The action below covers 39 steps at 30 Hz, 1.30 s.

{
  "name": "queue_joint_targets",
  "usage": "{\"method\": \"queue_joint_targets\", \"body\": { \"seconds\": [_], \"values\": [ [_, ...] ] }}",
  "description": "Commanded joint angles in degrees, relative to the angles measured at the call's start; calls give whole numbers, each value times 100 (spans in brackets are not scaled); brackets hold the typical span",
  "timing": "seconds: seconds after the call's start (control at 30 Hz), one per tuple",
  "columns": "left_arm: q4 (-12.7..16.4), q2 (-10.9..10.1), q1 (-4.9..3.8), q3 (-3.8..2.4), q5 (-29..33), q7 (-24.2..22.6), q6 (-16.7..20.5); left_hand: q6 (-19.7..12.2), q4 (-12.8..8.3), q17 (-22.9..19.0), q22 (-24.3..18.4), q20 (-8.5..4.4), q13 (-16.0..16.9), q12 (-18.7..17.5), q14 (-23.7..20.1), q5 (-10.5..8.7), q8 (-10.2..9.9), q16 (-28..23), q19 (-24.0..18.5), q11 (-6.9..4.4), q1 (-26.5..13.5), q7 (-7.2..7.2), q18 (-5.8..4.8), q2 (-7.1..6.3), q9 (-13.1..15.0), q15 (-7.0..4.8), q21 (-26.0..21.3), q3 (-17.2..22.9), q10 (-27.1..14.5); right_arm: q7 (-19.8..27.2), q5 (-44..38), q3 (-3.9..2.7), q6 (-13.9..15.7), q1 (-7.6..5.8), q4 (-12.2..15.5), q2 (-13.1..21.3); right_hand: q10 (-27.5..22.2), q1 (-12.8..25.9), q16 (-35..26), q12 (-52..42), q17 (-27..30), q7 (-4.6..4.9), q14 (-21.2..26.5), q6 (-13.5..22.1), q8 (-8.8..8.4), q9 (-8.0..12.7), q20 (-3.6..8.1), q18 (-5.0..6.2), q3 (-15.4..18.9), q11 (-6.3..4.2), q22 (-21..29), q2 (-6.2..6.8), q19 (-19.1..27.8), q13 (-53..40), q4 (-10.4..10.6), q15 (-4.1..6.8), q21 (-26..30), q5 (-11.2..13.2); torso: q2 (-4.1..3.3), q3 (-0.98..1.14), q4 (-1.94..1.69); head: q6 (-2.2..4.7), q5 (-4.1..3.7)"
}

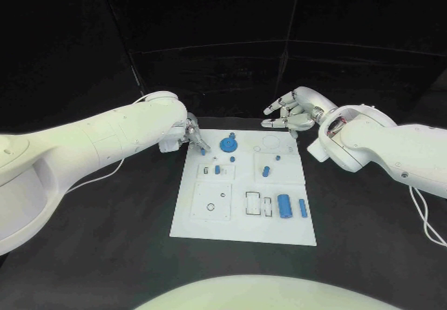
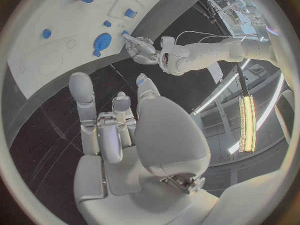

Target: Assemble the parts on the task board

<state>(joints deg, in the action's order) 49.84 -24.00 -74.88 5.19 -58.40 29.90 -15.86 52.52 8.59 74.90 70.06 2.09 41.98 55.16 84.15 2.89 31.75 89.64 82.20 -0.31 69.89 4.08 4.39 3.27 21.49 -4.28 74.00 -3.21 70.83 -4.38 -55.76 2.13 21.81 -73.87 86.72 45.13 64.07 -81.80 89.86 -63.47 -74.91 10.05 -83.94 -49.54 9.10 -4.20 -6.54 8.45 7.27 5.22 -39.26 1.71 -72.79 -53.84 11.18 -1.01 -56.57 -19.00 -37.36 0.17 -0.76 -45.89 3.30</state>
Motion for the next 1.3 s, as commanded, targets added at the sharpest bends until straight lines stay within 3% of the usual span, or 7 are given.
{"method": "queue_joint_targets", "body": {
  "seconds": [0.03,0.43,0.7,1.0,1.1,1.13,1.3],
  "values": [
    [-4,12,-8,-3,-104,60,-43,43,-40,1510,8,-2,2,27,585,-16,-12,36,29,-17,59,-21,8,13,-9,17,28,17,-10,63,7,-4,-8,-9,5,-5,-33,-64,14,-26,-1509,1,-606,37,35,3,9,49,19,-11,9,-6,-34,1,25,20,25,-4,1,0,3,-5,0],
    [9,23,-6,-4,-109,55,25,40,-347,1510,23,-26,22,33,585,-14,-38,36,32,-71,517,-78,8,295,-46,-18,30,371,-4,64,7,-4,-10,-9,7,-7,-32,-62,14,-28,-1509,2,-606,38,35,3,9,47,21,-10,2,-7,-37,0,28,20,21,-6,5,3,-4,-7,-8],
    [54,-14,5,-5,-30,47,13,-19,-890,1510,26,-53,-17,-52,585,-8,-66,36,27,-74,1045,-68,7,469,-75,-28,18,1145,-33,61,7,-4,-32,-9,3,-8,-34,-60,14,-28,-1509,2,-606,38,36,2,9,49,24,-10,12,-9,-35,4,34,20,28,-10,12,1,-3,2,0],
    [477,-426,-16,-19,352,-179,430,-91,-1259,1510,43,-46,-9,-37,585,-40,192,36,27,-67,334,-49,16,134,120,6,-1,2543,82,56,7,-3,-24,-9,12,25,-43,-64,14,-23,-1509,2,-606,39,38,2,9,50,26,-10,23,-15,-34,16,39,19,38,-27,33,16,-45,27,-11],
    [689,-614,-41,-39,542,-295,617,-108,-1302,1509,22,-27,-20,-43,585,-26,226,36,19,-58,245,-61,12,66,146,-18,-23,2718,85,54,7,-3,-25,-9,12,31,-45,-66,14,-22,-1509,2,-606,39,39,2,9,50,27,-10,26,-17,-34,19,40,19,40,-31,42,18,-62,24,-35],
    [744,-659,-47,-45,571,-313,659,-137,-1351,1508,25,-29,-21,-37,584,-35,288,35,22,-67,58,-51,13,-45,193,-19,-29,3025,104,53,7,-3,-25,-9,12,32,-45,-66,14,-22,-1509,2,-606,39,39,2,9,50,27,-10,26,-17,-34,19,40,19,40,-31,44,18,-66,19,-39],
    [1245,-1022,-76,-70,790,-381,963,-130,-1393,1510,37,-35,-2,-13,585,-17,369,36,29,-71,-87,-71,14,-118,245,-20,-27,3302,136,52,8,-3,-27,-9,9,43,-45,-69,14,-25,-1509,2,-606,40,40,2,9,49,28,-10,21,-19,-36,18,42,19,38,-42,47,26,-62,12,0]
  ]
}}
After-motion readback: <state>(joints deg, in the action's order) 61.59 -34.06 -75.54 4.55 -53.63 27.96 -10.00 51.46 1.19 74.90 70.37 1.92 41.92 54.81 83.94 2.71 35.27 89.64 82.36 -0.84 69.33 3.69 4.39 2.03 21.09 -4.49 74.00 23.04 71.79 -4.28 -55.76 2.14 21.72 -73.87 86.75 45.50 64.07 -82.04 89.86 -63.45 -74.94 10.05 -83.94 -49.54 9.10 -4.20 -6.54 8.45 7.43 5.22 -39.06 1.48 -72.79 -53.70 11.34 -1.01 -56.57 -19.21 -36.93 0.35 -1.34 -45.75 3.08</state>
